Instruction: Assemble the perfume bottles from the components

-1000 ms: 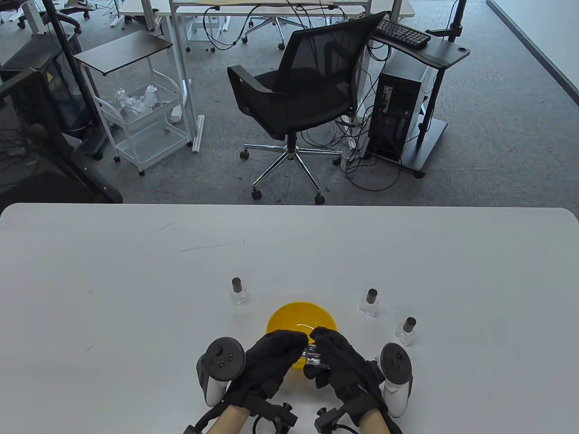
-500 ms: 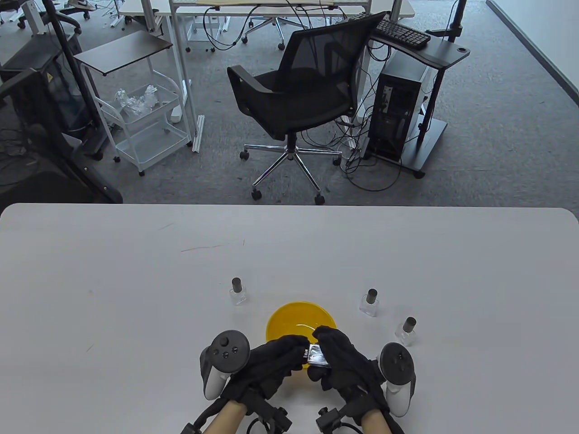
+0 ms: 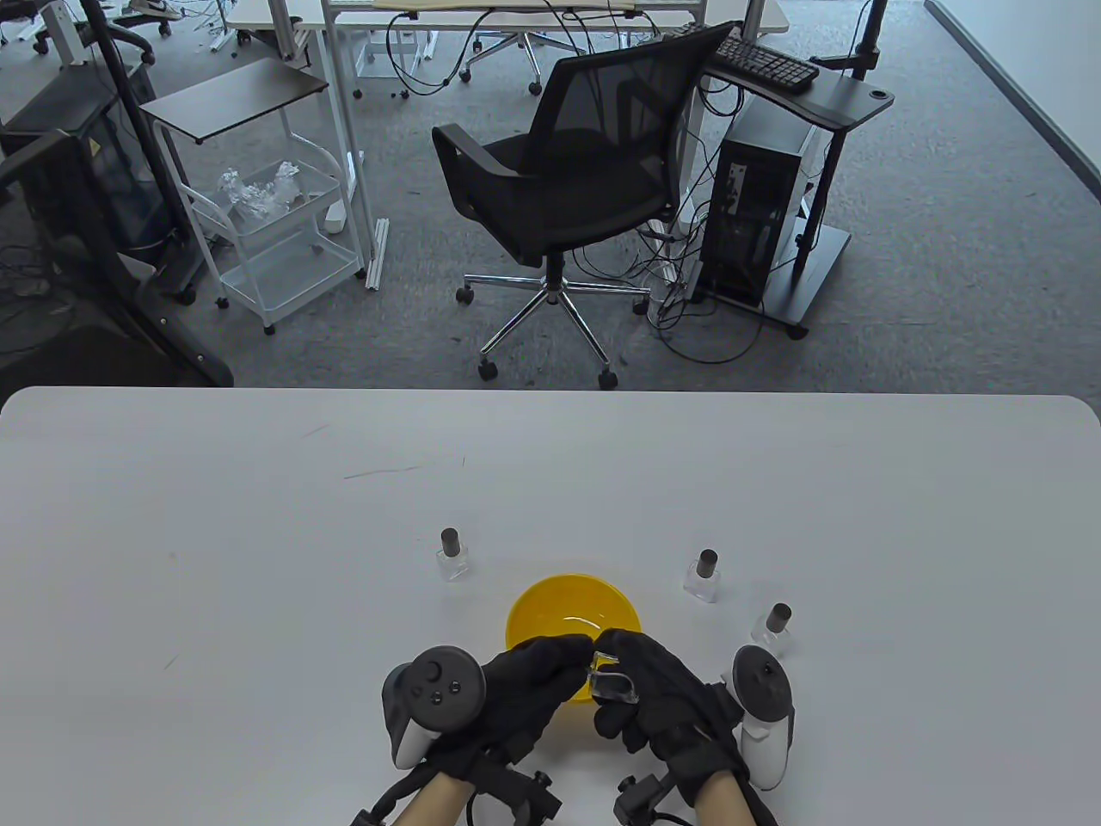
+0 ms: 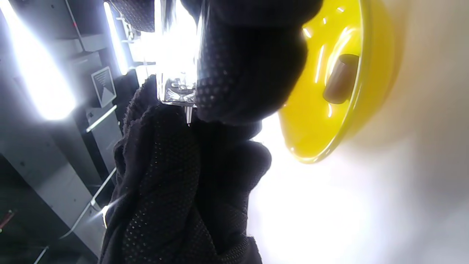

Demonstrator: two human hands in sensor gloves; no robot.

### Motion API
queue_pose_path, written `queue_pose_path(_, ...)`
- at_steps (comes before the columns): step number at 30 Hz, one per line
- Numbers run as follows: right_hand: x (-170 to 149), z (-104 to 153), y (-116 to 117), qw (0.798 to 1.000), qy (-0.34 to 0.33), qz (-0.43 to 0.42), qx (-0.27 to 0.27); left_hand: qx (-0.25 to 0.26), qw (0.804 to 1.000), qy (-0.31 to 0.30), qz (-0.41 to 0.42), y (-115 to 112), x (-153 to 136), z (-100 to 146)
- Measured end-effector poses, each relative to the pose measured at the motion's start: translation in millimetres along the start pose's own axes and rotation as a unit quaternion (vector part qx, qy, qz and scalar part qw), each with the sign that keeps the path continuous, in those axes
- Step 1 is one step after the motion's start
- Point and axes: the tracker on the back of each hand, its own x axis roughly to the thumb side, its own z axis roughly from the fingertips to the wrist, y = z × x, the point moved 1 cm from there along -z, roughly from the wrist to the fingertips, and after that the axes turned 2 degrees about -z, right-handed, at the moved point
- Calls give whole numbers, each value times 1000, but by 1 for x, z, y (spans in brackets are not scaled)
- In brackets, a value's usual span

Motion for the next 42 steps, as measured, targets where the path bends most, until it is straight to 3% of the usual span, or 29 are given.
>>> queue_pose_path(6, 9, 2, -9, 999, -26, 9, -19, 4, 999, 16, -28, 2, -1, 0)
queue_pose_path(16, 18, 5, -28, 995, -58, -61, -48, -12, 987, 45, -151, -4, -2, -10)
queue_pose_path(23, 23, 9, -43, 989, -73, -107, -67, -65, 950, 86, -295, -17, -4, -38)
queue_pose_path(28, 20, 9, -52, 989, -65, -111, -79, -103, 940, 113, -304, -25, -8, -56)
queue_pose_path(34, 19, 10, -55, 987, -67, -128, -77, -176, 899, 124, -380, -43, -12, -74)
queue_pose_path(42, 19, 10, -56, 986, -70, -129, -73, -219, 872, 135, -417, -62, -24, -82)
